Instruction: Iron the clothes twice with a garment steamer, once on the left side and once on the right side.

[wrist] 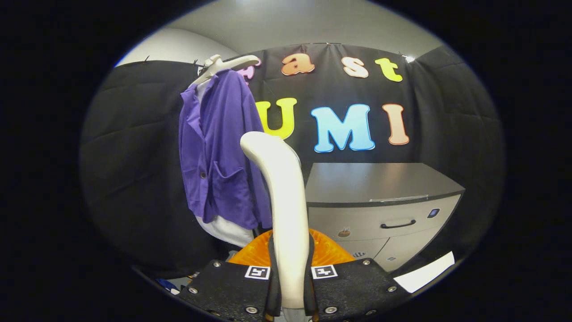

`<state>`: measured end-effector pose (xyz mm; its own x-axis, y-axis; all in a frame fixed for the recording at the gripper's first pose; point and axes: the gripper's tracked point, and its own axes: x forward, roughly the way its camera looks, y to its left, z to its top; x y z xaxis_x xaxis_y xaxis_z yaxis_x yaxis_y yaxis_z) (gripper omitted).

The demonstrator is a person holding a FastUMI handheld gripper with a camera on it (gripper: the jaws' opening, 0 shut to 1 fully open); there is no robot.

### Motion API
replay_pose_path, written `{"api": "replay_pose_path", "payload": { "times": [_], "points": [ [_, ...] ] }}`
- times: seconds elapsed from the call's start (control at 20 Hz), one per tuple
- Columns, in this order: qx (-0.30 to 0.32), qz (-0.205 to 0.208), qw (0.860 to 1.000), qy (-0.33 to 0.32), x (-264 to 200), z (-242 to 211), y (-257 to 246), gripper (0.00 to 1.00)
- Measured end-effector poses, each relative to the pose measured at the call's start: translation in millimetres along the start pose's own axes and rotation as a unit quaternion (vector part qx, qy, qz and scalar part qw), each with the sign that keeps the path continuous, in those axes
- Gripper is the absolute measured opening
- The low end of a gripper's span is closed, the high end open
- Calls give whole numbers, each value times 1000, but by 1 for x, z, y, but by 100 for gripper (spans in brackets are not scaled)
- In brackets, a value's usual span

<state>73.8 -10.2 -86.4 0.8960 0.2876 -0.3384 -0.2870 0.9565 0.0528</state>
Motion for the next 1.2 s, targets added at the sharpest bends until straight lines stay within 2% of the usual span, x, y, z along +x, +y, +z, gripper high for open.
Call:
{"api": "replay_pose_path", "payload": {
  "times": [0.15,0.4,0.65,0.95,1.2],
  "points": [
    [4,4,1000,-19,-10,6,44,19],
    [-15,-14,997,-75,-10,46,89,19],
    [-18,-14,992,-123,12,93,133,19],
    [-30,-33,984,-174,53,155,158,19],
    [-55,-54,978,-194,89,187,174,19]
  ]
}}
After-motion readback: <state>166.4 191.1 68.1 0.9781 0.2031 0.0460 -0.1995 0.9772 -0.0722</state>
